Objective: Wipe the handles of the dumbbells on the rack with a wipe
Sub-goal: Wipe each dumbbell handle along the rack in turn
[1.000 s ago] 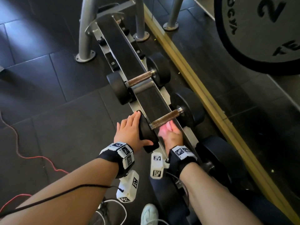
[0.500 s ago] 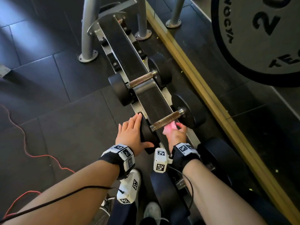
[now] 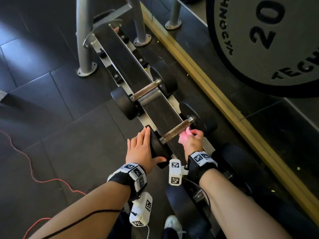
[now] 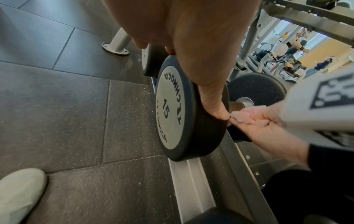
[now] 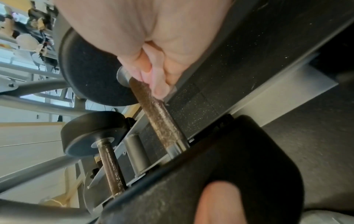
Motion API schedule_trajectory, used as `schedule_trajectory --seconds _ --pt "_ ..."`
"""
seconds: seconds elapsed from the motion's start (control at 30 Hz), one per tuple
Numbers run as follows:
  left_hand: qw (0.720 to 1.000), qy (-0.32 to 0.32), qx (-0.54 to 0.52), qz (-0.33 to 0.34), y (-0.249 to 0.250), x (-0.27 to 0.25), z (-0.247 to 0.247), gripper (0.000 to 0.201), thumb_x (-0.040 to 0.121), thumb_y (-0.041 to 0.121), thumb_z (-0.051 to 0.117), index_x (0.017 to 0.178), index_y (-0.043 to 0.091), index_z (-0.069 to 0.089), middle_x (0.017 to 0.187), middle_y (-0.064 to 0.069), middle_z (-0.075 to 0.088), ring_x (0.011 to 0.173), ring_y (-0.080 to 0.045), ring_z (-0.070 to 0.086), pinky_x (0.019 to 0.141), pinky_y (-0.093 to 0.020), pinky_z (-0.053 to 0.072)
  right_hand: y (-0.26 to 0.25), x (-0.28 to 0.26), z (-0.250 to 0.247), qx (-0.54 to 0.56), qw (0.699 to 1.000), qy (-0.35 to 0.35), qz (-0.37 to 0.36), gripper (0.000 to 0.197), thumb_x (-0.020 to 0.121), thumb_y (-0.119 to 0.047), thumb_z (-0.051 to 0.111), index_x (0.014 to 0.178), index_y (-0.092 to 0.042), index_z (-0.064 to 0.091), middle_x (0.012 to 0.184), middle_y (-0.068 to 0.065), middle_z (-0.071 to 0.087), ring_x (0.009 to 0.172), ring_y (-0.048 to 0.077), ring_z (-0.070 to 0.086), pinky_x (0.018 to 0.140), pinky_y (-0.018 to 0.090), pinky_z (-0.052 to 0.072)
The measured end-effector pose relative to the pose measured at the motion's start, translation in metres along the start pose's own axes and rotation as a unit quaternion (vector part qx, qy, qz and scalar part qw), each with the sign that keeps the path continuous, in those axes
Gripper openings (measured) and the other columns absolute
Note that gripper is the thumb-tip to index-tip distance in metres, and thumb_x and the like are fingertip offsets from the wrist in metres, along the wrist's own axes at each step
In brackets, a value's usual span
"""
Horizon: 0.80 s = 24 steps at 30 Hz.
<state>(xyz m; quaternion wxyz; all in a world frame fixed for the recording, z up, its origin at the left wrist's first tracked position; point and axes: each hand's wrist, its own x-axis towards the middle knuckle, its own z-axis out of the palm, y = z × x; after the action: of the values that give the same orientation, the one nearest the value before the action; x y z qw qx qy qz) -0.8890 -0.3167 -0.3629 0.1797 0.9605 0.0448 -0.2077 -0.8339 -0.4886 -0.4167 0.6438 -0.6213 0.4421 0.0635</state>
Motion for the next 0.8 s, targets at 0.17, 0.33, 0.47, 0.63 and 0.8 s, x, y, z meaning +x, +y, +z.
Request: schedule_trajectory --seconds 0.17,0.33,0.47,0.63,0.8 --pt "1.0 0.008 0.012 0.014 -0.007 0.002 0.002 0.129 0.063 0.078 0.067 0.157 0.024 -0.003 0.163 0.005 0.008 0.142 -0.027 0.019 0.122 -0.047 0.009 0.013 -0.016 -0.002 -0.033 0.998 -0.026 -0.038 0.007 0.095 -0.016 0.057 0.1 -0.017 0.053 0.1 0.001 0.058 0.091 0.019 0.06 0.069 0.023 0.044" --pt "0.999 0.011 0.03 0.029 -0.01 0.005 0.003 0.129 0.06 0.079 0.067 0.157 0.021 0.003 0.159 0.0 0.017 0.138 -0.029 0.025 0.12 -0.048 0.016 0.025 -0.034 -0.013 -0.044 0.996 -0.076 0.003 0.015 0.088 -0.027 0.071 0.088 -0.018 0.058 0.097 0.005 0.065 0.086 0.017 0.062 0.064 0.023 0.043" --pt "0.999 0.002 0.026 0.033 -0.014 0.01 0.002 0.131 0.055 0.082 0.067 0.155 0.022 0.006 0.152 0.0 0.025 0.133 -0.029 0.027 0.118 -0.049 0.021 0.006 -0.017 -0.017 -0.007 0.999 0.042 -0.003 0.007 0.092 -0.016 0.06 0.092 -0.018 0.053 0.099 0.002 0.06 0.096 0.025 0.062 0.068 0.022 0.046" --pt "0.997 0.005 0.062 0.054 -0.02 0.016 -0.003 0.131 0.051 0.086 0.064 0.152 0.021 0.013 0.139 0.002 0.036 0.125 -0.027 0.032 0.116 -0.048 0.026 0.002 -0.028 0.01 0.02 0.998 0.019 -0.052 0.022 0.095 -0.006 0.052 0.101 -0.027 0.057 0.12 0.0 0.056 0.105 0.012 0.056 0.085 0.022 0.042" --pt "0.993 -0.009 0.065 0.099 -0.032 0.023 -0.011 0.129 0.049 0.088 0.064 0.15 0.023 0.018 0.135 0.004 0.038 0.121 -0.025 0.035 0.114 -0.046 0.03 0.029 -0.056 0.013 0.031 0.996 -0.062 -0.047 0.018 0.093 -0.007 0.053 0.092 -0.024 0.061 0.118 0.004 0.059 0.103 0.013 0.06 0.075 0.019 0.049"
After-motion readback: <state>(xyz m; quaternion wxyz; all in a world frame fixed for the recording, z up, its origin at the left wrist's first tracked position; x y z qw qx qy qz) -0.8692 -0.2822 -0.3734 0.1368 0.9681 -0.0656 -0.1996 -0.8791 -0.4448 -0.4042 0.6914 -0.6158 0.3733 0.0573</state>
